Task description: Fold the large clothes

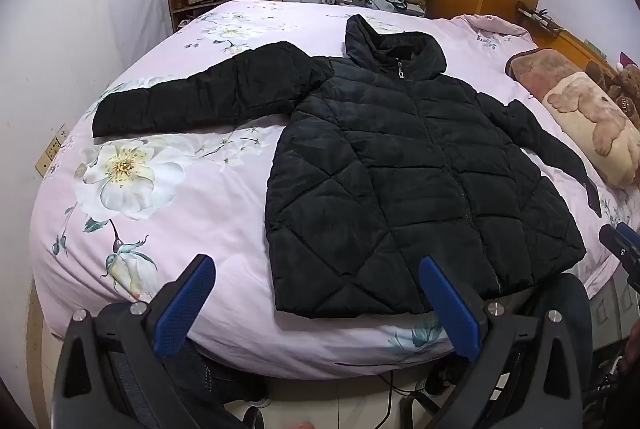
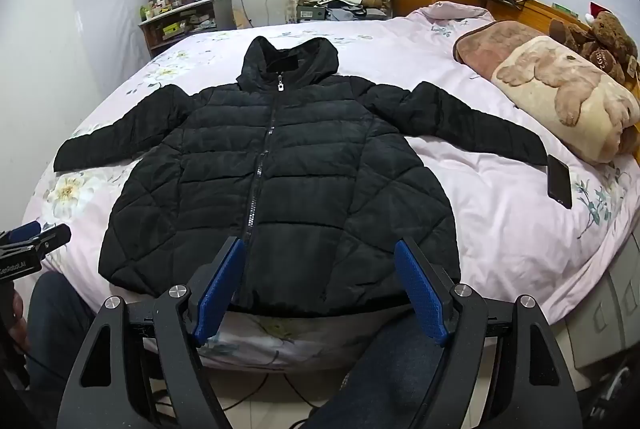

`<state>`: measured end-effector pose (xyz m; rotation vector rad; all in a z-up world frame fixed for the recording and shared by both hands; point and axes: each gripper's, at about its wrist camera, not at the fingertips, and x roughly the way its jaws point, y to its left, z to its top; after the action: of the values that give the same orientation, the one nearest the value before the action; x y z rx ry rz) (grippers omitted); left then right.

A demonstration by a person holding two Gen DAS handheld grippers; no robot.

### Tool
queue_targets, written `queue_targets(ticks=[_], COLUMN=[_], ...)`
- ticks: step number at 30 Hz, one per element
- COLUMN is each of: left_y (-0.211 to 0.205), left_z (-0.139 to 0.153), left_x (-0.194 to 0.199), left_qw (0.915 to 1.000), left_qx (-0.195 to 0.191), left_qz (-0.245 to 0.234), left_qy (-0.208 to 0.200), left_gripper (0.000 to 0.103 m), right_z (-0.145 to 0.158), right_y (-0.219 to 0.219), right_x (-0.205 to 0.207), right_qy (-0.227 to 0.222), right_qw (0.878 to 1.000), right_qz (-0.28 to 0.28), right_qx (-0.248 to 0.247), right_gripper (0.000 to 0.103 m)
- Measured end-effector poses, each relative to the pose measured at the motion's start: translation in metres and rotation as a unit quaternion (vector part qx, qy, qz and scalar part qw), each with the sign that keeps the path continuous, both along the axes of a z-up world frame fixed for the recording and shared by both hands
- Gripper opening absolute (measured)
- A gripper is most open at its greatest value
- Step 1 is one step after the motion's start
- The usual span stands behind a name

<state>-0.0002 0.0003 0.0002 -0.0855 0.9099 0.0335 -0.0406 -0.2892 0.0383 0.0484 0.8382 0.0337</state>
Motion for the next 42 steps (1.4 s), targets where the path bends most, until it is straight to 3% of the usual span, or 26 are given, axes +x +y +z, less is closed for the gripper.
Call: queue_targets(ticks=[42], left_y=[-0.010], left_z=[0.001], left_x=[-0.005], left_qw=[1.0000], left_qx=[0.003], left_qz=[-0.005], left_qy=[-0.002], left_gripper=[0.103], right_z=[-0.001], right_y=[0.002], right_x=[0.001], right_qy=[0.005], right_qw=[1.000], right_qz=[0.002], right_qx=[-0.002], right_gripper=[0.077])
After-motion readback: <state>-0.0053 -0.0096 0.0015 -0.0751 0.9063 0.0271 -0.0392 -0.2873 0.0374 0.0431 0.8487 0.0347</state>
